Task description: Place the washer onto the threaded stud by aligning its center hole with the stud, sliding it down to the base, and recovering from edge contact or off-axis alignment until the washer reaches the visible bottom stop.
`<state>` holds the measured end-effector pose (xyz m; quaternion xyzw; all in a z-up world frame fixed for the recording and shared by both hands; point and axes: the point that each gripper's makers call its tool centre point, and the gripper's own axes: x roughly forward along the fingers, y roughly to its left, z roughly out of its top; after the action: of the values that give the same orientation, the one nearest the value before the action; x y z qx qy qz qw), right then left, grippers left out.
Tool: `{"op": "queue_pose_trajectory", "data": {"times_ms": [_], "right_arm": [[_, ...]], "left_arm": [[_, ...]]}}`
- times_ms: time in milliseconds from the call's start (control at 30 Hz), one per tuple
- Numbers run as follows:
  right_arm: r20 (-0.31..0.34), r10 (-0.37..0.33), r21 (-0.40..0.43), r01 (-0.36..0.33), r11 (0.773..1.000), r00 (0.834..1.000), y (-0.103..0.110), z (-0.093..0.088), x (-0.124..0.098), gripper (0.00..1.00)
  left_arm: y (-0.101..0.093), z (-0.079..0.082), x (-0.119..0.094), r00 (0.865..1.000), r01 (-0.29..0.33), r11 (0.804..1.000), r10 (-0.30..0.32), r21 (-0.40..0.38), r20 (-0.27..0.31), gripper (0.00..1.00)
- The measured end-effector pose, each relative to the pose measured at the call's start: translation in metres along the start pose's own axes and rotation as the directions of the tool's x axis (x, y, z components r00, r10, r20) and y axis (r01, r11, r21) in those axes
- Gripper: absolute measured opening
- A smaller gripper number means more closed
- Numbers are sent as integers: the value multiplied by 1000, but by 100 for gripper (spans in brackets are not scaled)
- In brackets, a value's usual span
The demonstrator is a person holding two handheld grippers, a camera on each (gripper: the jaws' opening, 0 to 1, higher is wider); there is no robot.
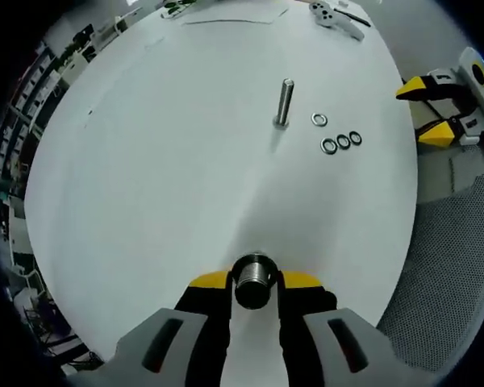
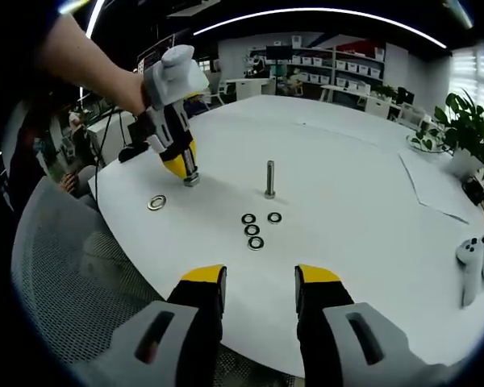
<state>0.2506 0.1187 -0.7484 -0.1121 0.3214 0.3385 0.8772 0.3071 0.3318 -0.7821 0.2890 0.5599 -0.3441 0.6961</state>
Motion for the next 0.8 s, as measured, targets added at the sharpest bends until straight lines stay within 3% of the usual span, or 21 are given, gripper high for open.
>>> {"op": "queue_pose_trajectory", "data": {"times_ms": [267,500,800], "right_arm": [[-4,2,-5,-2,1000,1000,1,-1,0,36],[-9,-2,-7,1,1000,1000,0,-2,0,36],[-14,1,-7,-1,1000,1000,0,-3,1,36]], "left_arm": [[0,-3,3,1000,7,998,-6,-67,26,20],[-2,-8,5,999,-4,997,7,-72,39,20],[2,-9,-7,995,-19,990,32,-139,94,20]]}}
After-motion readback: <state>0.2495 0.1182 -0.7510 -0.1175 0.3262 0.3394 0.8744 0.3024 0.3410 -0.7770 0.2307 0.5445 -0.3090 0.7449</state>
